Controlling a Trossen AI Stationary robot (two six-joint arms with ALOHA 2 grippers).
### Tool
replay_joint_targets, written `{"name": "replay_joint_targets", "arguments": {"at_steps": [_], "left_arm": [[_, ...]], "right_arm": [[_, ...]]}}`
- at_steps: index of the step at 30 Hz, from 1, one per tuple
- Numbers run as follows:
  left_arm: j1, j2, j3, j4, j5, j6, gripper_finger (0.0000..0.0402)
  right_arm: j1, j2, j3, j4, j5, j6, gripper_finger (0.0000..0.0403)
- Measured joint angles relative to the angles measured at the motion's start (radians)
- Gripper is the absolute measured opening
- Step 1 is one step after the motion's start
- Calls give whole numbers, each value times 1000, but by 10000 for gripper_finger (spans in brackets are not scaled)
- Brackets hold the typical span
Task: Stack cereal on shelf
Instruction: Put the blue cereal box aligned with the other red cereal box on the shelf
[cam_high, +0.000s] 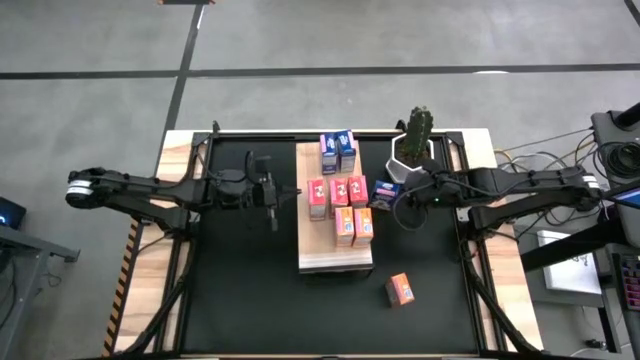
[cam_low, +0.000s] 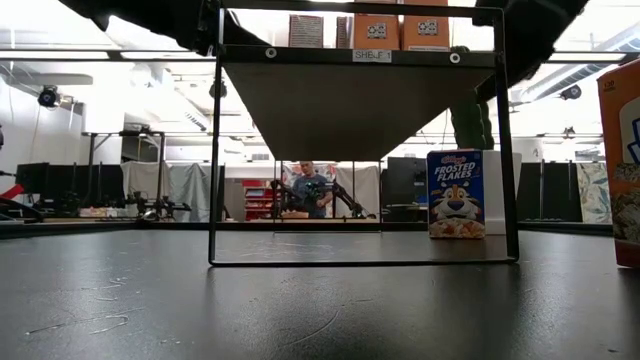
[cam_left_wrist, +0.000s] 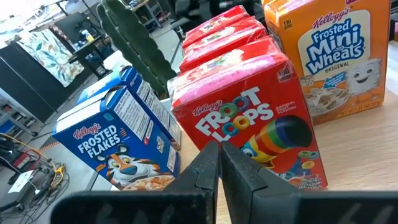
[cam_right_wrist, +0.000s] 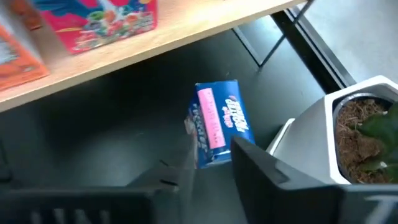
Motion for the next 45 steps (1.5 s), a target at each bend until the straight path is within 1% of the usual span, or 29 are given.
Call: {"name": "replay_joint_targets", "arguments": {"at_steps": [4, 10, 14, 17, 22, 31, 35, 39, 45], "left_arm": [[0, 1, 0, 4, 0, 1, 0], [0, 1, 0, 4, 0, 1, 0], [0, 1, 0, 4, 0, 1, 0], [0, 2, 0, 2, 0, 1, 0], [0, 2, 0, 2, 0, 1, 0], [0, 2, 0, 2, 0, 1, 0], [0, 2, 0, 2, 1, 2, 0], [0, 2, 0, 3, 1, 6, 0], [0, 2, 0, 3, 1, 6, 0]], "right_arm": [[-34, -20, -66, 86, 1, -37, 150], [-80, 7, -122, 162, 8, -143, 235], [-100, 36, -135, 220, 8, -237, 275], [-118, 57, -135, 237, 6, -273, 291], [-139, 96, -135, 235, -26, -281, 290], [-190, 153, -137, 235, -32, -281, 281], [-213, 180, -137, 246, -87, -288, 274], [-219, 200, -137, 257, -106, -293, 251], [-219, 193, -137, 256, -127, -280, 197]]}}
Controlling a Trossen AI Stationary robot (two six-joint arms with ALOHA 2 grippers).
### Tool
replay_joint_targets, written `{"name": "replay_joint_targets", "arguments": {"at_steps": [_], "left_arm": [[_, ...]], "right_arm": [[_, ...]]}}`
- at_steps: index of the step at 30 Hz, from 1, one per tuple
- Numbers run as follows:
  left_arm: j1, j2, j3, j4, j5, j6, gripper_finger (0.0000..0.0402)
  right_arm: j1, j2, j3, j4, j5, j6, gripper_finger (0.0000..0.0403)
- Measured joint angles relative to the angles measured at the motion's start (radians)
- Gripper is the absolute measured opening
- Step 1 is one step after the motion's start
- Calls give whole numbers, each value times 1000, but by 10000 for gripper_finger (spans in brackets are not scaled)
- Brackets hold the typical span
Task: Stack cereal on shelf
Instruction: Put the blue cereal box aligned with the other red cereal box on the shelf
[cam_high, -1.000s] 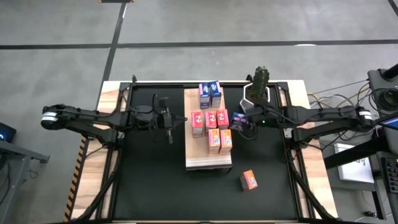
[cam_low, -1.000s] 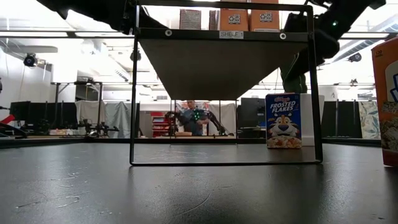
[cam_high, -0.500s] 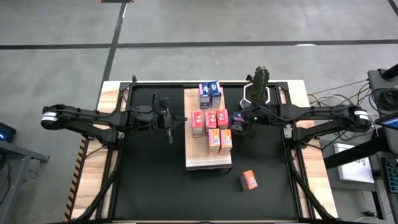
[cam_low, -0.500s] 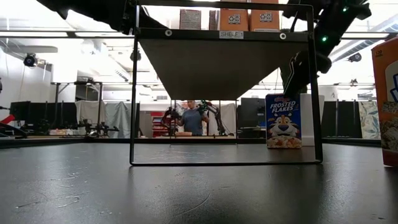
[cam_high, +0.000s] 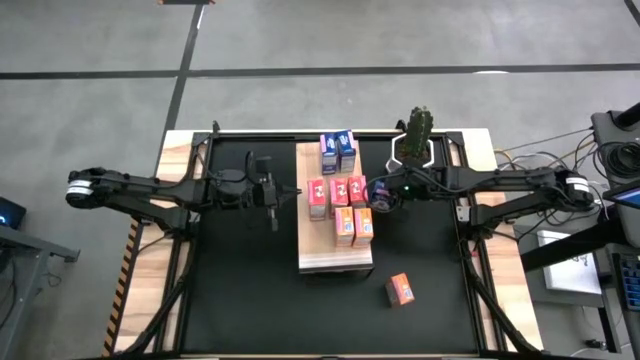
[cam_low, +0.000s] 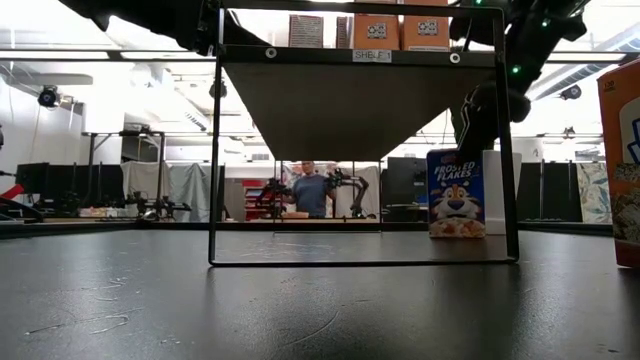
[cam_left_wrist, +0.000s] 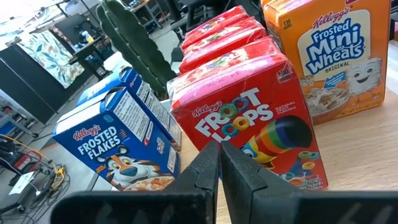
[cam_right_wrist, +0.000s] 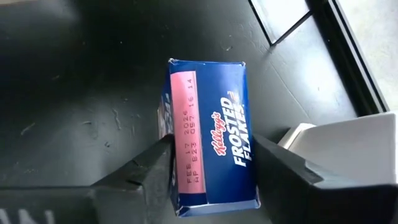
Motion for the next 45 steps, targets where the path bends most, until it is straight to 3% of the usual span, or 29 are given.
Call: {"name": "replay_joint_targets", "arguments": {"at_steps": [7, 13, 20, 29, 38, 45], "left_arm": [[0, 0, 0, 0, 0, 0, 0], [0, -20, 0, -2, 0, 0, 0], [-3, -107, 0, 3, 0, -1, 0], [-66, -176, 0, 19, 0, -6, 0], [-109, -177, 53, 13, 0, 2, 0], [-109, -172, 128, -67, -2, 2, 0]], "right_arm": [[0, -7, 0, 0, -6, 0, 158], [0, -23, 20, -48, -7, 1, 152], [2, -75, 223, -300, -6, 70, 146], [3, -119, 494, -460, -5, 79, 139], [3, -123, 744, -461, 62, -5, 139], [3, -100, 780, -235, 36, -116, 139]]}}
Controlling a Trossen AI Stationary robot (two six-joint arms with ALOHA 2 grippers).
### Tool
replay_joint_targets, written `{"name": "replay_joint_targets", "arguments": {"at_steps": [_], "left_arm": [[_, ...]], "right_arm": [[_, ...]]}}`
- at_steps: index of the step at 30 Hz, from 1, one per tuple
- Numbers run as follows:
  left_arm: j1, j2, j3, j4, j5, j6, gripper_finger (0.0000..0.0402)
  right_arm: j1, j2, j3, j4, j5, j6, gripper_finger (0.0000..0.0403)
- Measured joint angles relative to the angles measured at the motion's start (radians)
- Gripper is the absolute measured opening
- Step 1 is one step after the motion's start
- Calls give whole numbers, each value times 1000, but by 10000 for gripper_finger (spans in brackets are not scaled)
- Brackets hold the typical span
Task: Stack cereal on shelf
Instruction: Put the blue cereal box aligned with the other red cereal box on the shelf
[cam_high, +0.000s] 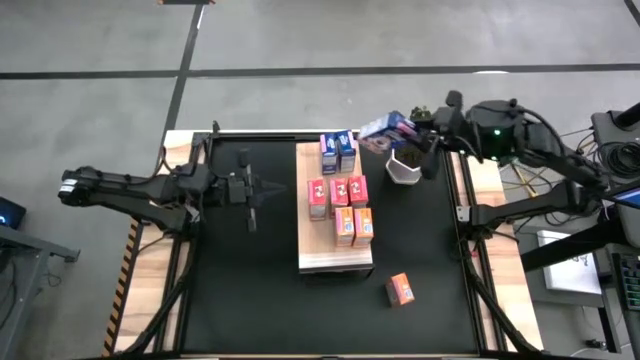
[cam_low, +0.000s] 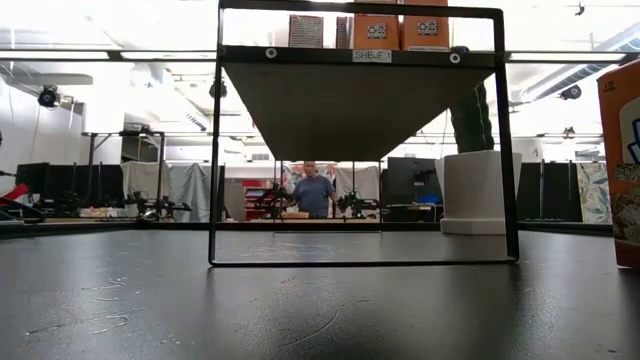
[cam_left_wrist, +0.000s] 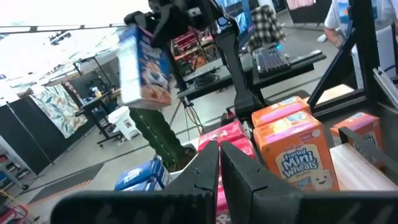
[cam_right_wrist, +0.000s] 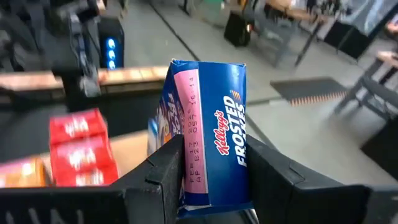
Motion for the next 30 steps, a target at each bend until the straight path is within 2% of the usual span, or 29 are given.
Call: {"name": "replay_joint_targets", "arguments": {"at_steps": [5, 9, 13, 17, 21, 26, 30], "left_arm": [[0, -1, 55, -82, -73, 21, 0], [1, 0, 80, -132, -151, 23, 0], [2, -6, 90, -134, -158, 26, 18], [6, -9, 115, -146, -157, 31, 64], [24, -10, 136, -143, -157, 66, 133], [76, -10, 147, -131, -156, 110, 219], [137, -6, 142, -131, -97, 120, 264]], "right_arm": [[0, 83, 8, 126, -21, -17, 139], [0, 187, 50, 159, -85, -70, 139], [9, 307, 123, 168, -97, -142, 139], [12, 422, 222, 170, -97, -206, 139], [13, 521, 336, 155, -104, -259, 139], [13, 623, 472, 85, -169, -294, 139], [16, 684, 523, 63, -200, -322, 139]]}}
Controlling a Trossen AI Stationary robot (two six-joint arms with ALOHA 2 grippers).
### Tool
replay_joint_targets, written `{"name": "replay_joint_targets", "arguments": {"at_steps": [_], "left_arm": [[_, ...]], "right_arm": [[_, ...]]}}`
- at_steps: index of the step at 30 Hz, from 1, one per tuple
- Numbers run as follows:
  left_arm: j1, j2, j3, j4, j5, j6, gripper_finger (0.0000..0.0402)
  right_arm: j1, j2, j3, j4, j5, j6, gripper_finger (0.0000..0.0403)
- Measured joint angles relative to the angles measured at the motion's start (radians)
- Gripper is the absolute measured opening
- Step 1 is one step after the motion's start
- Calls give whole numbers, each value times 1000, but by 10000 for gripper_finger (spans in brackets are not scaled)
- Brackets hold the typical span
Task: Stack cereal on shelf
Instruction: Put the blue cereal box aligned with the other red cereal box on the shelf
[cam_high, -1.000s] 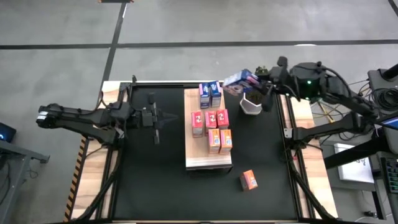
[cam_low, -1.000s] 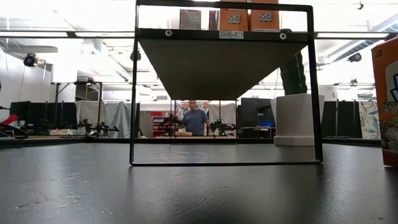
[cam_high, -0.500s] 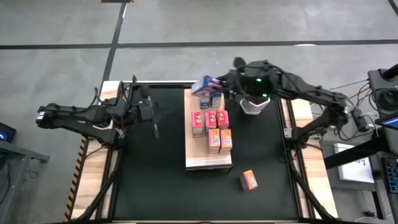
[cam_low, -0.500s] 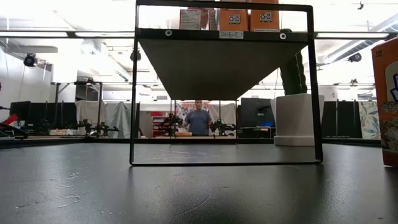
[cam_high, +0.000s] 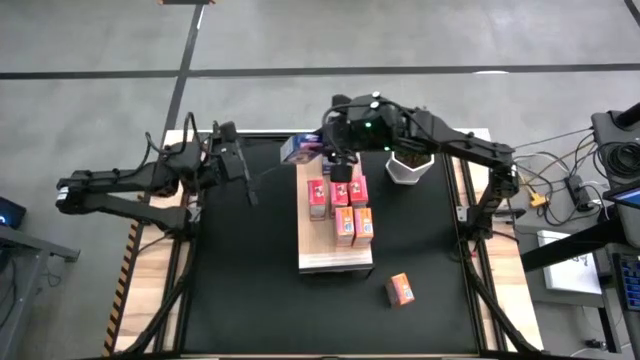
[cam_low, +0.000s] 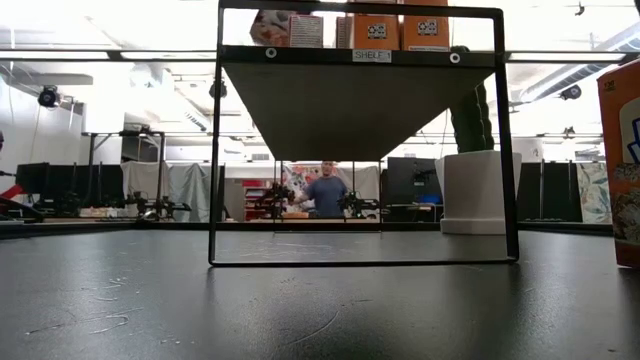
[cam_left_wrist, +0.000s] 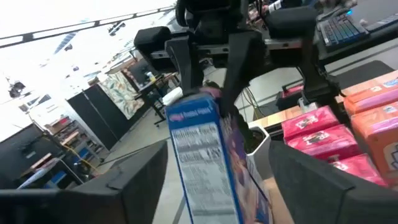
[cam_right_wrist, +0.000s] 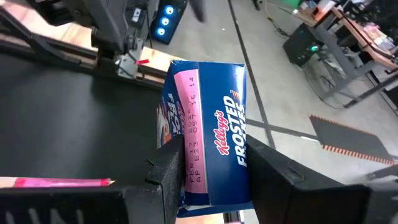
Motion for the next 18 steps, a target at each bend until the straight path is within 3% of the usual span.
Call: {"name": "replay_joint_targets", "arguments": {"at_steps": [10, 18], "left_arm": [[123, 5, -4, -35, 93, -21, 277], [145, 6, -13, -43, 200, -71, 276]], "right_arm": [[13, 47, 46, 0, -26, -65, 139], [13, 46, 46, 11, -25, -79, 139]]}}
